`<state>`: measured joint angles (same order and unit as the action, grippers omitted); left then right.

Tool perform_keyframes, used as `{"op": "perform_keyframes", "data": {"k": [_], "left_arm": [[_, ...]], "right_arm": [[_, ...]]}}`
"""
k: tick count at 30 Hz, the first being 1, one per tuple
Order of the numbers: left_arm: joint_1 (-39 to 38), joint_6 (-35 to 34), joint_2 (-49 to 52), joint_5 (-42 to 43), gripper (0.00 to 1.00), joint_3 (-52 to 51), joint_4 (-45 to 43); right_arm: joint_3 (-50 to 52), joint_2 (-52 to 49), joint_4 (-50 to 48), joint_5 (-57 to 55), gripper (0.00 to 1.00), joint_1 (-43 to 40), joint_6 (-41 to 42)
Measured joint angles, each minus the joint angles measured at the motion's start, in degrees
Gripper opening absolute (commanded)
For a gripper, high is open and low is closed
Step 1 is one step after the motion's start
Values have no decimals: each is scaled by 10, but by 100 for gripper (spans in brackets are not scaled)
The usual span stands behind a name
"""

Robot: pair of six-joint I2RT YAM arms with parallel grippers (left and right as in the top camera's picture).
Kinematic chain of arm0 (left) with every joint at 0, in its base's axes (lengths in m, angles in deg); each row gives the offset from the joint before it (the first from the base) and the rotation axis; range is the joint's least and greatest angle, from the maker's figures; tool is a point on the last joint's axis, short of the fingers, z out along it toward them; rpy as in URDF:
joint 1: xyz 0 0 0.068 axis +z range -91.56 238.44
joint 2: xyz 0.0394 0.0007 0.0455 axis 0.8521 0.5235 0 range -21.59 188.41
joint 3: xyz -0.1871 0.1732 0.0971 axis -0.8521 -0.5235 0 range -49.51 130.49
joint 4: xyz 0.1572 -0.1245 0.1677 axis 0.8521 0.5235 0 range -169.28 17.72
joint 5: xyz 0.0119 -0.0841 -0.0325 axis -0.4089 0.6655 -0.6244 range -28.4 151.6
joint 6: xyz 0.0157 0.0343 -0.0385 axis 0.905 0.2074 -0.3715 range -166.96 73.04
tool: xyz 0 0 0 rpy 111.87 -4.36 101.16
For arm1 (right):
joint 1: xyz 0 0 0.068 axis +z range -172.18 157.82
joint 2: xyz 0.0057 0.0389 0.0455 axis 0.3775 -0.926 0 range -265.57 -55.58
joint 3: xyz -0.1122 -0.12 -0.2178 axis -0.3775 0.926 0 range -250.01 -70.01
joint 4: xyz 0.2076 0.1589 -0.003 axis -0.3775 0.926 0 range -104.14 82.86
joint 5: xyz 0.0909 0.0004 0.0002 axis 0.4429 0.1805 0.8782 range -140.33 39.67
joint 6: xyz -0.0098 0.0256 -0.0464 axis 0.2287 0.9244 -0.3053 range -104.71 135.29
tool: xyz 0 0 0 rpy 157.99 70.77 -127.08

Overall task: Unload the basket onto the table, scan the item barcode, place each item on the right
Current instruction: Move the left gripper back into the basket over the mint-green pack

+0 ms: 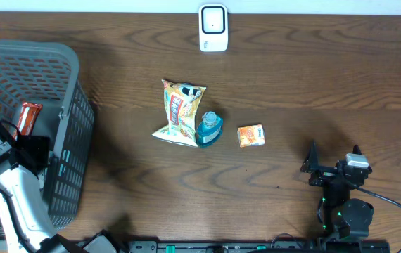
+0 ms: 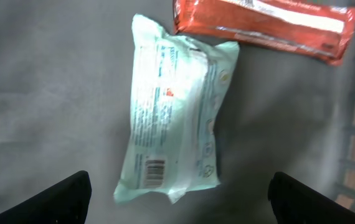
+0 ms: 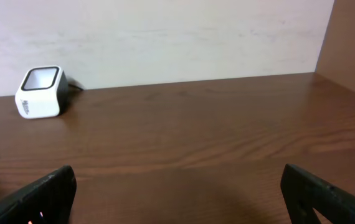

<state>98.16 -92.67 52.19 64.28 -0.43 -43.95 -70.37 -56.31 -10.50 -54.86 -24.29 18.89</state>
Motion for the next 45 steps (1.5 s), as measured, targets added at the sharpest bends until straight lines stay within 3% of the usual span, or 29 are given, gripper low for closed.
{"op": "perform_keyframes", "data": {"k": [3, 9, 18, 26, 31, 35, 38, 45], "left_arm": [[0, -6, 2, 0, 77, 0, -10], [0, -9, 40, 0, 75, 0, -42], [0, -8, 112, 5, 54, 0, -56], [0, -8, 123, 5, 51, 0, -60], [0, 4, 124, 22, 38, 24, -37], [0, 10, 124, 35, 38, 60, 8], [2, 12, 124, 37, 47, 63, 14], [3, 25, 124, 40, 43, 64, -30]], "right_arm": [[0, 0, 0, 0, 99, 0, 0], [0, 0, 0, 0, 99, 0, 0], [0, 0, 0, 0, 99, 0, 0], [0, 0, 0, 0, 99, 0, 0], [0, 0, 0, 0, 99, 0, 0], [0, 0, 0, 0, 99, 0, 0], [0, 0, 0, 0, 99, 0, 0], [0, 0, 0, 0, 99, 0, 0]]}}
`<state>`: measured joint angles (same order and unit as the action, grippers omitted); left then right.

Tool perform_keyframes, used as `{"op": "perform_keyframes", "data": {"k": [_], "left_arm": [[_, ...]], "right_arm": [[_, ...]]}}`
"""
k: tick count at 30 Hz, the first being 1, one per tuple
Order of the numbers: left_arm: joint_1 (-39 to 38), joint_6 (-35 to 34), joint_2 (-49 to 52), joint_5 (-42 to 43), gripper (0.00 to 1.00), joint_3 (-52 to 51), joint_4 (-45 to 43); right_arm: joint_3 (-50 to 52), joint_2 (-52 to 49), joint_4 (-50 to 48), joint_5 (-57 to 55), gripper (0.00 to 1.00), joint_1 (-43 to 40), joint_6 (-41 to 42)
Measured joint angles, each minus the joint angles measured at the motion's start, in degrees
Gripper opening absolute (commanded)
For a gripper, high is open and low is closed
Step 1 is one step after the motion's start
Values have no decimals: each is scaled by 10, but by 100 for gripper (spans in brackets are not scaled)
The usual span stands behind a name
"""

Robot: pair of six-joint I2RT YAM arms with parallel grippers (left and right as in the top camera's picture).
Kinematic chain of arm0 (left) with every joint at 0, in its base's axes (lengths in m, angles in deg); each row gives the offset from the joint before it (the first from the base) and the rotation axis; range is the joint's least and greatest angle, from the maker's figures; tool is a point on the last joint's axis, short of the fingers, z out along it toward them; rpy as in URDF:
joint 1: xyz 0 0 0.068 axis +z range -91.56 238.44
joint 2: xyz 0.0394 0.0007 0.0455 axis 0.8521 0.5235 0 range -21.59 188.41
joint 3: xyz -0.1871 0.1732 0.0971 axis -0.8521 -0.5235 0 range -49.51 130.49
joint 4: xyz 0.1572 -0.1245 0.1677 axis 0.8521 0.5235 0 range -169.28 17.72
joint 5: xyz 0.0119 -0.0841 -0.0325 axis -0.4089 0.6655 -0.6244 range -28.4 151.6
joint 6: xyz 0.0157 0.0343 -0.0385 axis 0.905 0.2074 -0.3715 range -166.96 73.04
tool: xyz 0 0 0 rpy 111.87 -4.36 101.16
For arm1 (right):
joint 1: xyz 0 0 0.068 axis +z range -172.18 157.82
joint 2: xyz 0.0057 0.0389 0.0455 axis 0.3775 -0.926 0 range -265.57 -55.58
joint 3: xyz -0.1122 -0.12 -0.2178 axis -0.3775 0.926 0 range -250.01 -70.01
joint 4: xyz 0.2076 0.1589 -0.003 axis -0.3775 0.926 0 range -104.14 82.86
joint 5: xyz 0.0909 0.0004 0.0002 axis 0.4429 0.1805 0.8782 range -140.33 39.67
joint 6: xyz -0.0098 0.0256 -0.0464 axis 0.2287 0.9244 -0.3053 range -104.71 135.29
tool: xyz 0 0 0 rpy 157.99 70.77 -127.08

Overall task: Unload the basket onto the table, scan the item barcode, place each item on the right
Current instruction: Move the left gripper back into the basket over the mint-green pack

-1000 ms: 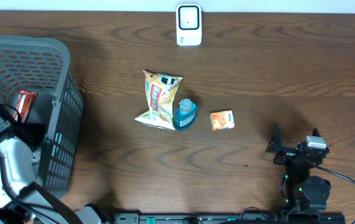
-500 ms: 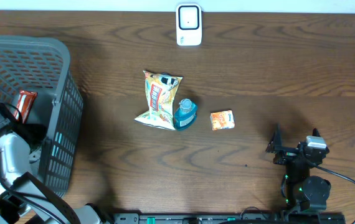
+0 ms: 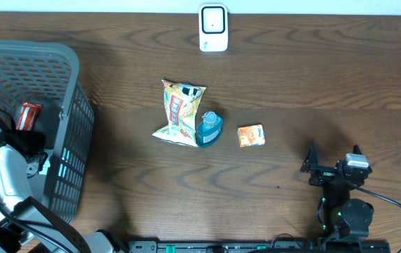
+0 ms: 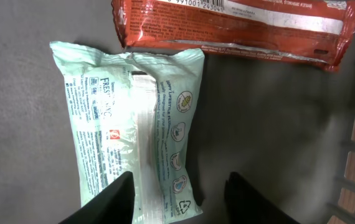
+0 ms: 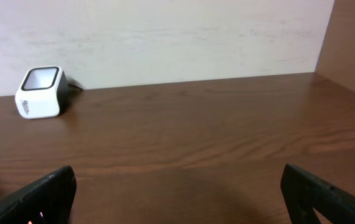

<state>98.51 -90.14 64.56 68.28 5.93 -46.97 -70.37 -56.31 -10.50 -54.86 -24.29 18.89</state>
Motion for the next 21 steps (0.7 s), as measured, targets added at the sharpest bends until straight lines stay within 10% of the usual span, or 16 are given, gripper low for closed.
{"op": "perform_keyframes", "data": {"k": [21], "left_arm": [[0, 12, 45, 5, 8, 0, 10]], "right_arm": [[0, 0, 0, 0, 99, 0, 0]]}}
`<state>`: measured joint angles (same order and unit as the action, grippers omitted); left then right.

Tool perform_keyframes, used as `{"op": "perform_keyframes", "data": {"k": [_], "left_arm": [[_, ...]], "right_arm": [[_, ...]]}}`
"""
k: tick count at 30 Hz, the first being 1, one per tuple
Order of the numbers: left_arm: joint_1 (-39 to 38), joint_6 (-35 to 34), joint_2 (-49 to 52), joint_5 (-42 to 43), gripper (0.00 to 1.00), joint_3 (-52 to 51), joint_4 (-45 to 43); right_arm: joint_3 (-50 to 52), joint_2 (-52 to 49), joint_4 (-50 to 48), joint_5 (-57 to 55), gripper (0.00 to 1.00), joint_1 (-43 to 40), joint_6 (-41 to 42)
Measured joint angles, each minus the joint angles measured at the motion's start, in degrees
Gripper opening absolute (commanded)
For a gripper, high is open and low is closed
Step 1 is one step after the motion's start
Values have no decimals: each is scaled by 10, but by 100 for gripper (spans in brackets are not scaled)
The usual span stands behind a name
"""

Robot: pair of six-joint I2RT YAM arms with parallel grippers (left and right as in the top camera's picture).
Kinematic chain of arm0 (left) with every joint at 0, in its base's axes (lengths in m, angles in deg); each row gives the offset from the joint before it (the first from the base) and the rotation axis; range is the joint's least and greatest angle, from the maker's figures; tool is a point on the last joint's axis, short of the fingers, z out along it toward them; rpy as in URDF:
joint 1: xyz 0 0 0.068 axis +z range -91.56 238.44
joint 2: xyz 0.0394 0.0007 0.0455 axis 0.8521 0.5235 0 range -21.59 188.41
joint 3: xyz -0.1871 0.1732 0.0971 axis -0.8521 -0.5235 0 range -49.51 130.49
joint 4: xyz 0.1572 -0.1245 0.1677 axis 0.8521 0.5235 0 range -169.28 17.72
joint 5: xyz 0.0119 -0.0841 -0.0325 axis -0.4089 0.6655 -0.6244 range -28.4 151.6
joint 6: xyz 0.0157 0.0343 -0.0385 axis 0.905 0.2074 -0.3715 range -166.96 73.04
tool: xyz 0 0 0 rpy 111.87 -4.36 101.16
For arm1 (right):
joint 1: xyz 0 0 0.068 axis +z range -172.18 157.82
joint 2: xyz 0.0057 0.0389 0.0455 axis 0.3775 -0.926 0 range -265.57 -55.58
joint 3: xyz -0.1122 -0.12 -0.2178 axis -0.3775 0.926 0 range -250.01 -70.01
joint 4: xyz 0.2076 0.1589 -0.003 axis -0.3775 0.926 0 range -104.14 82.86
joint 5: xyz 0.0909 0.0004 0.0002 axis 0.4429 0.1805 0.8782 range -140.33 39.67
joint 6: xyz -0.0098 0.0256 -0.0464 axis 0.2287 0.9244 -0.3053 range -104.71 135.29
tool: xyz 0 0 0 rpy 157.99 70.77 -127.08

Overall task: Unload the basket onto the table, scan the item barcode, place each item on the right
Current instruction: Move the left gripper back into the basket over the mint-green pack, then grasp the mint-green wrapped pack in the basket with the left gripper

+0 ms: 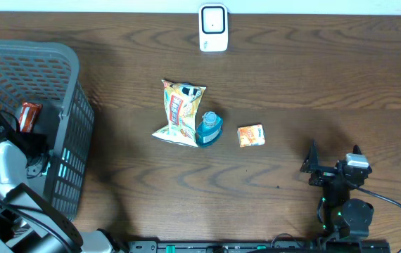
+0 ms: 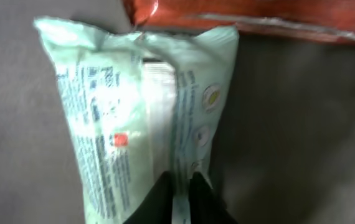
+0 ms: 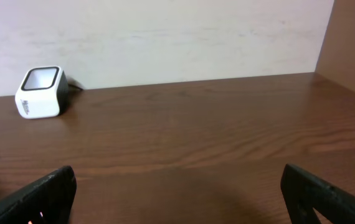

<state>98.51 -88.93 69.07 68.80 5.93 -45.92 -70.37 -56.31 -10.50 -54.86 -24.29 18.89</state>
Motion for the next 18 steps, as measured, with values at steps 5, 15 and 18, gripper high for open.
{"op": "perform_keyframes", "data": {"k": [5, 15, 18], "left_arm": [[0, 0, -3, 0, 8, 0, 37], [14, 0, -77, 0, 50, 0, 60], [15, -1, -109, 0, 50, 0, 30]], "right_arm": [[0, 0, 0, 0, 99, 0, 0], [0, 0, 0, 0, 99, 0, 0], [0, 0, 0, 0, 99, 0, 0]]}}
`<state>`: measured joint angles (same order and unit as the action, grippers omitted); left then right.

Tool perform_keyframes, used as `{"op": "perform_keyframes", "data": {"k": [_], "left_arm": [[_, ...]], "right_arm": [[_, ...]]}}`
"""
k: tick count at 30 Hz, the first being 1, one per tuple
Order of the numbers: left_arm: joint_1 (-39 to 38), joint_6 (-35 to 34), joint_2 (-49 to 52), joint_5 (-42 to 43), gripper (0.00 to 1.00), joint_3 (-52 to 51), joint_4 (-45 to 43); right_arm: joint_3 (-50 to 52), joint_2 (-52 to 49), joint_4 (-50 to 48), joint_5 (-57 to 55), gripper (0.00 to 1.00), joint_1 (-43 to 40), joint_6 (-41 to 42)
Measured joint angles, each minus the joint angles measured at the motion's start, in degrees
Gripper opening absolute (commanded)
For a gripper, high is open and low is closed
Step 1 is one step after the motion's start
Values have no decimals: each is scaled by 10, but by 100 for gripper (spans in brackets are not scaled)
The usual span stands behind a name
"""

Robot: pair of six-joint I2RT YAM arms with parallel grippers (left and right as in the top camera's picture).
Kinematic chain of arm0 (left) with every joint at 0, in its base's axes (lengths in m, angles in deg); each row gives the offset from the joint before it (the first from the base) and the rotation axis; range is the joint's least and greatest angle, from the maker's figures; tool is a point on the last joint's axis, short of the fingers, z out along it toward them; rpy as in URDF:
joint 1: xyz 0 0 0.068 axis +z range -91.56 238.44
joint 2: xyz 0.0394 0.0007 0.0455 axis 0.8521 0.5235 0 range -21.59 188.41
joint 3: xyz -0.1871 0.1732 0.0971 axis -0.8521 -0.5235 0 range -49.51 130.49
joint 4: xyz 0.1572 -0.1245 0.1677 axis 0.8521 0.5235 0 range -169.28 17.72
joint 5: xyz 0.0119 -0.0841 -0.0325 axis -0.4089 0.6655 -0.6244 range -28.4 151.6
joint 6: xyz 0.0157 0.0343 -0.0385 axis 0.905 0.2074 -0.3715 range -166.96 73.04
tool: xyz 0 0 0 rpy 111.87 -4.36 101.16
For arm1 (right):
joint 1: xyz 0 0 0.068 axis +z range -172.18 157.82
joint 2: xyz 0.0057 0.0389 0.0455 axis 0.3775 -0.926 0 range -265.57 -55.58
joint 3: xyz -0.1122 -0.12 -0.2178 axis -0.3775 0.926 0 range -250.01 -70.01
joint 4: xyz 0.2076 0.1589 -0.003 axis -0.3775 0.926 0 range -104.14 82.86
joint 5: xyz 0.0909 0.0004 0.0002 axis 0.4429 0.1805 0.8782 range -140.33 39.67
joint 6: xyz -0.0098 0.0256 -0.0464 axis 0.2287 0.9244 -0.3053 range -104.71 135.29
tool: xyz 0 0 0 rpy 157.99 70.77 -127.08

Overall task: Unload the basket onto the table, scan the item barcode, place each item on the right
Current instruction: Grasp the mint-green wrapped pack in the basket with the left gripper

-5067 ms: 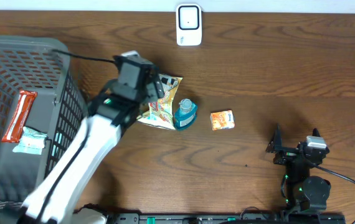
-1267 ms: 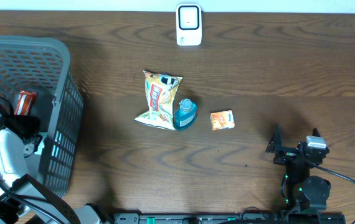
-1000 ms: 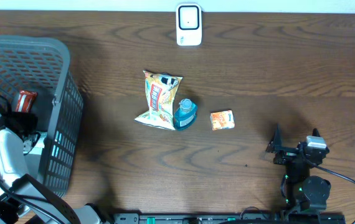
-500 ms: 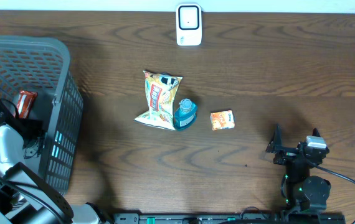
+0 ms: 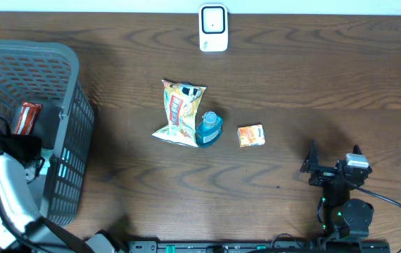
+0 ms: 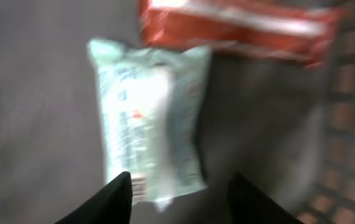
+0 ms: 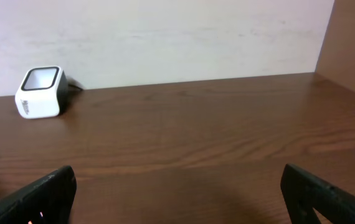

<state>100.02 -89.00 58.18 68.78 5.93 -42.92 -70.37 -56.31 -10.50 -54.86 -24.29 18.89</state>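
Observation:
A pale mint-green pack [image 6: 149, 118] with a barcode near its lower end lies on the grey basket floor, blurred in the left wrist view. A red wrapped pack [image 6: 240, 28] lies just beyond it, and the red pack [image 5: 28, 116] also shows from overhead. My left gripper [image 6: 180, 177] is open inside the basket, above the mint pack's lower end, its fingers [image 6: 118, 199] apart and holding nothing. The white scanner [image 5: 213, 28] stands at the table's far edge. My right gripper [image 7: 180, 199] rests open and empty near the front right, facing the scanner [image 7: 39, 92].
The grey mesh basket [image 5: 74, 140] fills the left of the table, its wall [image 6: 352, 93] close on the right of my left gripper. A snack bag [image 5: 179, 112], a blue bottle [image 5: 209, 128] and a small orange box [image 5: 251, 135] lie mid-table.
My left gripper's fingers were nearly together against the mint pack; now they stand apart and the pack looks smaller and farther off. The right arm has not moved.
My left gripper hung wide open over the mint pack in the basket. Then it was lower with the fingers narrower. Then the fingers were almost closed on the pack's middle. Now they are apart again, farther from the pack, which still lies on the basket floor.

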Motion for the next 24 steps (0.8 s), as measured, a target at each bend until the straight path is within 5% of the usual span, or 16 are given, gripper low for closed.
{"op": "perform_keyframes", "data": {"k": [5, 20, 24], "left_arm": [[0, -2, 0, -4, 60, 0, -26], [0, -1, 128, -25, 60, 0, -58], [0, -1, 128, -26, 52, 0, -63]], "right_arm": [[0, 0, 0, 0, 99, 0, 0], [0, 0, 0, 0, 99, 0, 0], [0, 0, 0, 0, 99, 0, 0]]}}
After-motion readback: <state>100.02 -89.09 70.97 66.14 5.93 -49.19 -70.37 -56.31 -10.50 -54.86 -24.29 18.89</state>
